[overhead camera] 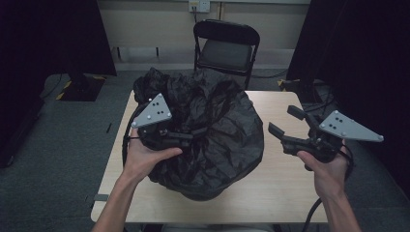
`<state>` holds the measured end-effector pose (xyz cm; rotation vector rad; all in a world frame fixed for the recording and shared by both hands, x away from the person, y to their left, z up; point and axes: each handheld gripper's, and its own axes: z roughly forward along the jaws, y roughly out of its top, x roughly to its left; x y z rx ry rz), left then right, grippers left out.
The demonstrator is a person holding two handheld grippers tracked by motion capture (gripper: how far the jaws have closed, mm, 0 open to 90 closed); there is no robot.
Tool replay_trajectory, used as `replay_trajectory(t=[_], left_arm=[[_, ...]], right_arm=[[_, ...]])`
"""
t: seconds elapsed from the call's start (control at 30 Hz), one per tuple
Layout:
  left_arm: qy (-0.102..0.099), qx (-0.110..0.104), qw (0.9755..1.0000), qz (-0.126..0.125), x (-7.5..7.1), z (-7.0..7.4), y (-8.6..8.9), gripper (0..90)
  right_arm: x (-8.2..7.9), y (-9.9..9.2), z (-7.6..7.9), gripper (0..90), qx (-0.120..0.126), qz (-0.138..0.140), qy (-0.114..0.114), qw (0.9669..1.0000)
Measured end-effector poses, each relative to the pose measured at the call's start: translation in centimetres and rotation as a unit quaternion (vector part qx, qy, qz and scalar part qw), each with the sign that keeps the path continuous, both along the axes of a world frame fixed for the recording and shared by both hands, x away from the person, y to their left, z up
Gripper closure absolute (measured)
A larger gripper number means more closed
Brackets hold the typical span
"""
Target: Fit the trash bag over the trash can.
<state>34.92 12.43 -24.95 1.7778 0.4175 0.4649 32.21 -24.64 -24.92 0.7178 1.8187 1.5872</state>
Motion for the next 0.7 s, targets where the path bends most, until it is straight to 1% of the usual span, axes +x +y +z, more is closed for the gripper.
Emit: replay_trajectory(t=[0.07, 0.13, 0.17, 0.23, 0.27, 0.3, 0.33, 0.37, 0.4, 0.43, 0.47, 0.5, 0.53, 0.57, 0.6, 0.63, 0.7], left_arm=[[-0.002, 0.002, 1.0, -0.004, 0.0, 0.1, 0.0, 27.9], [-0.004, 0.003, 1.0, -0.004, -0.1, 0.1, -0.1, 27.9], [-0.006, 0.005, 1.0, -0.005, -0.1, 0.0, 0.0, 27.9], [-0.009, 0.002, 0.9999, -0.006, -0.3, 0.0, 0.2, 29.7], [-0.011, 0.001, 0.9999, -0.005, -0.3, 0.0, 0.3, 31.9], [-0.012, 0.001, 0.9999, -0.006, -0.4, 0.0, 0.5, 32.2], [-0.013, -0.001, 0.9999, -0.005, -0.5, 0.1, 0.7, 32.2], [-0.015, -0.004, 0.9999, -0.002, -0.6, 0.1, 1.0, 31.6], [-0.016, -0.006, 0.9999, 0.0, -0.6, 0.2, 1.2, 30.7], [-0.016, -0.009, 0.9998, 0.001, -0.7, 0.2, 1.6, 30.4], [-0.017, -0.013, 0.9998, 0.004, -0.8, 0.3, 1.9, 30.3], [-0.017, -0.017, 0.9997, 0.008, -0.8, 0.3, 2.3, 30.0], [-0.016, -0.02, 0.9996, 0.011, -0.9, 0.2, 2.6, 29.3], [-0.017, -0.02, 0.9996, 0.014, -0.9, 0.2, 3.1, 28.6], [-0.016, -0.023, 0.9995, 0.018, -1.0, 0.1, 3.6, 28.2], [-0.015, -0.029, 0.9993, 0.021, -1.0, 0.1, 4.1, 28.2], [-0.012, -0.05, 0.9983, 0.027, -0.9, 0.0, 5.2, 28.2]], right_arm=[[0.4, 1.3, 0.2, 23.1, -0.009, 0.018, 0.005, 0.9998], [1.1, 2.6, 0.0, 21.4, -0.028, 0.028, 0.014, 0.9991], [1.6, 3.2, -0.2, 19.3, -0.039, 0.028, 0.021, 0.9986], [2.6, 3.9, -0.7, 17.4, -0.035, 0.034, 0.042, 0.9979], [3.1, 4.1, -0.9, 17.7, -0.031, 0.038, 0.052, 0.9974], [3.5, 4.2, -1.2, 20.0, -0.029, 0.047, 0.061, 0.9966], [3.8, 4.3, -1.4, 28.4, -0.03, 0.051, 0.069, 0.9959], [4.0, 4.3, -1.6, 38.5, -0.034, 0.061, 0.077, 0.9946], [4.1, 4.3, -1.8, 48.2, -0.033, 0.063, 0.082, 0.9941], [4.2, 4.2, -1.9, 57.4, -0.034, 0.062, 0.081, 0.9942], [4.3, 4.2, -2.0, 65.8, -0.039, 0.063, 0.082, 0.9938], [4.2, 4.2, -2.1, 72.1, -0.039, 0.065, 0.082, 0.9938], [4.1, 4.2, -2.3, 76.9, -0.041, 0.066, 0.078, 0.9939], [3.9, 4.2, -2.4, 81.8, -0.043, 0.062, 0.074, 0.9944], [3.8, 4.1, -2.4, 84.8, -0.044, 0.054, 0.068, 0.9952], [3.7, 4.0, -2.5, 86.7, -0.045, 0.048, 0.067, 0.9956], [3.7, 3.5, -2.6, 89.9, -0.044, 0.028, 0.065, 0.9965]])
